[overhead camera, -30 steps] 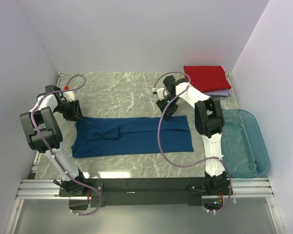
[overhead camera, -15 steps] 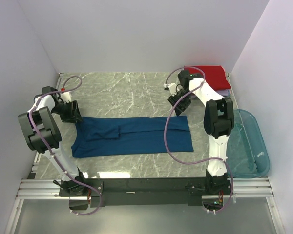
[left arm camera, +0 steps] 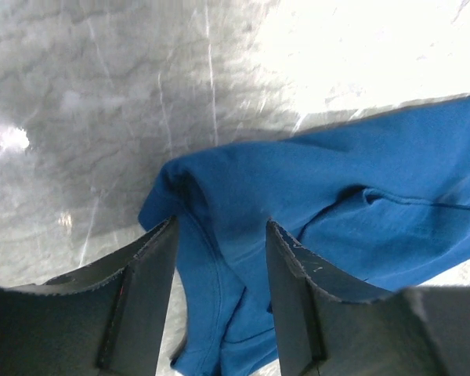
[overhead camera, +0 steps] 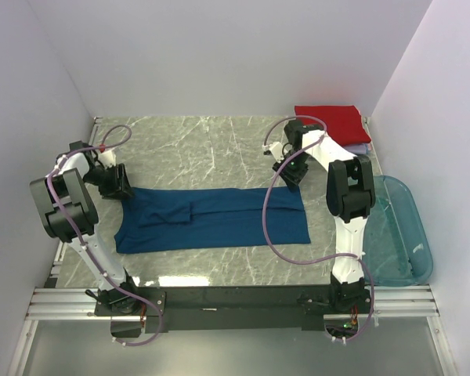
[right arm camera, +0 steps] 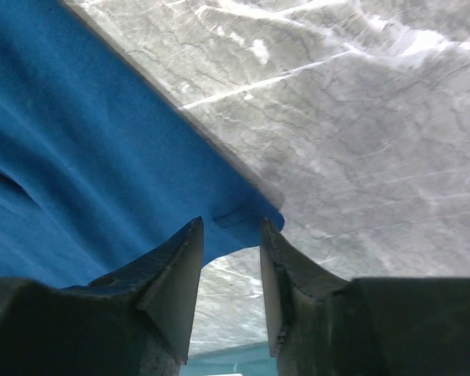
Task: Fold and stack the t-shirts
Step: Fold the tshirt
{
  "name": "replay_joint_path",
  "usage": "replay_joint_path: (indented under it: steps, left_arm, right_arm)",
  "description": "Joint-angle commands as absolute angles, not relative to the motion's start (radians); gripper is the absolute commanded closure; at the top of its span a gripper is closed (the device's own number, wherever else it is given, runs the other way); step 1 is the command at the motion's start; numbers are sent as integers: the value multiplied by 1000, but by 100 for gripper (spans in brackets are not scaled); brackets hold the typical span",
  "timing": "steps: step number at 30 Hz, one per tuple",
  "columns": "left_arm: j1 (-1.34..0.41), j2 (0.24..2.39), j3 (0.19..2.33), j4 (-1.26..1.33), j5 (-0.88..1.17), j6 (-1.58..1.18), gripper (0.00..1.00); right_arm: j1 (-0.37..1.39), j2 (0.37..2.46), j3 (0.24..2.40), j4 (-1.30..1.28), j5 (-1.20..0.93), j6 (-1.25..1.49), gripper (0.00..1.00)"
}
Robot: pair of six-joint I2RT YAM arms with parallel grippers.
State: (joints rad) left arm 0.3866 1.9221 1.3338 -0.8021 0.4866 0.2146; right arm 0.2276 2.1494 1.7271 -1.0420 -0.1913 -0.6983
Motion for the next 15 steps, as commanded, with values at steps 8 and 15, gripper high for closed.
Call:
replay_joint_path:
  steps: [8,15]
  left_arm:
    - [383,1951,1404,-778,571,176,59]
    - [391,1973,1402,-788,505,187,98]
  right_arm:
    - [229,2181,1740,-1014,-155,-738,78]
    - [226,2189,1743,-985,-115,-724,100]
